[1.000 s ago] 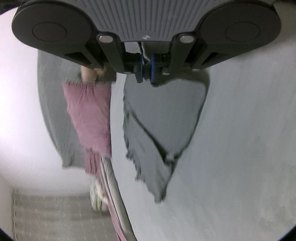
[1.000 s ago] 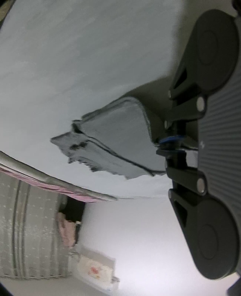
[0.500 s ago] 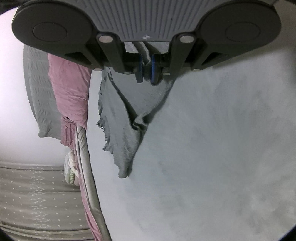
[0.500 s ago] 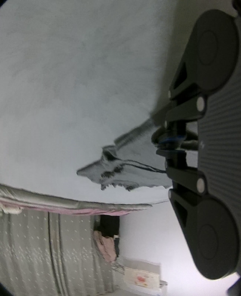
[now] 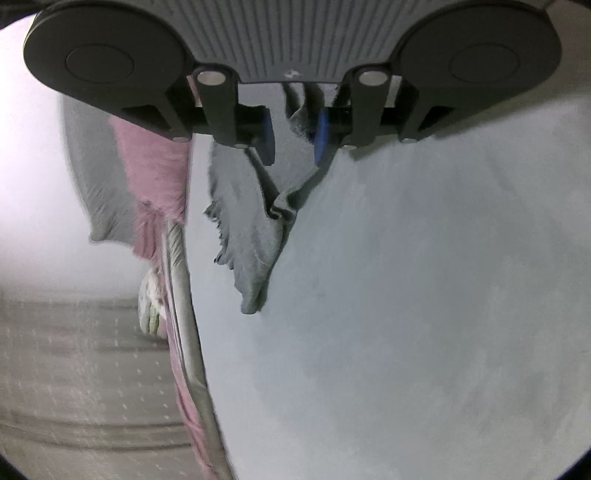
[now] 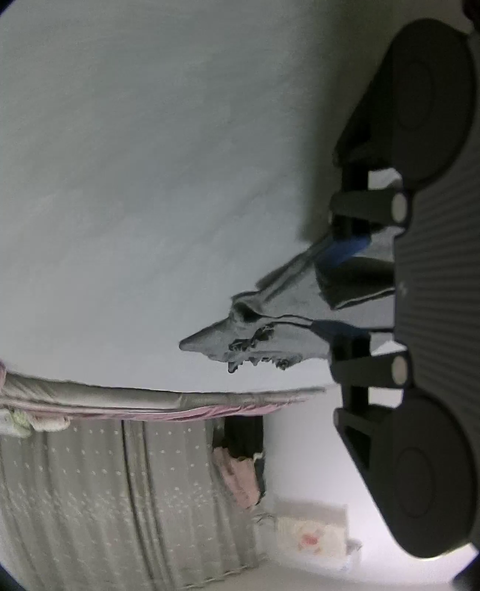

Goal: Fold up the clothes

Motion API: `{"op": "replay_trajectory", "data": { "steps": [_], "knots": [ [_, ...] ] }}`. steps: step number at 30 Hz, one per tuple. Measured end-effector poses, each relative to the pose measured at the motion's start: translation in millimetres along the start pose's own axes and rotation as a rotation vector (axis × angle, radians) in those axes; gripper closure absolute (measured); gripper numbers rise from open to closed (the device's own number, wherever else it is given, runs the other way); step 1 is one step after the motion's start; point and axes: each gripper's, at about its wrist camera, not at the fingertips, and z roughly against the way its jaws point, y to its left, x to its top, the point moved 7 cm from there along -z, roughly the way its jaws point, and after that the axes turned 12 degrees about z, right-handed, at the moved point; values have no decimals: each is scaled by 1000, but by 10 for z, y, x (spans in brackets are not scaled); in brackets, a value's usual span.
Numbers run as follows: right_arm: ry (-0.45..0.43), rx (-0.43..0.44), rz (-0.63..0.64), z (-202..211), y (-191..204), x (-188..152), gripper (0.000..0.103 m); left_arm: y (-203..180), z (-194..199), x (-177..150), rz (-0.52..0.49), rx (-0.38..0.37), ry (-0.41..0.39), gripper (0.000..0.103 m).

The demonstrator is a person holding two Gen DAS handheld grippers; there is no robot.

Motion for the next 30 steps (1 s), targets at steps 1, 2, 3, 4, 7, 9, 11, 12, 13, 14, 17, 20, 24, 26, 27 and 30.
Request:
{"op": "replay_trajectory", "data": {
  "steps": [1,2,3,4,7,9,11,12,13,14,17,20,24,26,27,30],
  "knots": [
    [-4,-20,35,17,45,4,65,-48,23,-29,-56,25,-13,83],
    [-5,-48,88,31,127,-14,66,-107,44,-73,-124,51,-22,83],
    [-7,-75,142,45,208,-31,66,-172,58,-134,-199,79,-27,83],
    [-8,-102,196,60,290,-48,66,-229,61,-199,-262,99,-27,83],
    [9,-168,368,46,537,-189,66,-388,34,-444,-450,155,-1,83],
    [31,-214,477,1,645,-335,66,-451,-17,-612,-549,188,23,83],
    [54,-255,573,-59,727,-485,66,-502,-77,-780,-642,222,48,83],
    [66,-273,616,-95,758,-563,66,-516,-121,-863,-680,233,63,83],
    [78,-291,658,-130,786,-638,67,-523,-156,-937,-706,239,78,83],
    [88,-305,687,-153,794,-700,67,-521,-189,-1011,-728,244,96,83],
    [120,-347,776,-224,818,-884,67,-494,-292,-1155,-766,258,141,83],
    [150,-381,844,-295,819,-1011,67,-438,-413,-1259,-794,288,182,83],
    [176,-424,937,-350,828,-1140,66,-402,-519,-1307,-821,318,193,83],
    [178,-435,974,-385,857,-1171,66,-415,-563,-1302,-834,321,188,83],
    [176,-436,985,-421,875,-1169,66,-424,-581,-1295,-839,320,184,83],
    [171,-442,1016,-529,927,-1163,66,-463,-634,-1252,-836,311,163,83]
  ]
}}
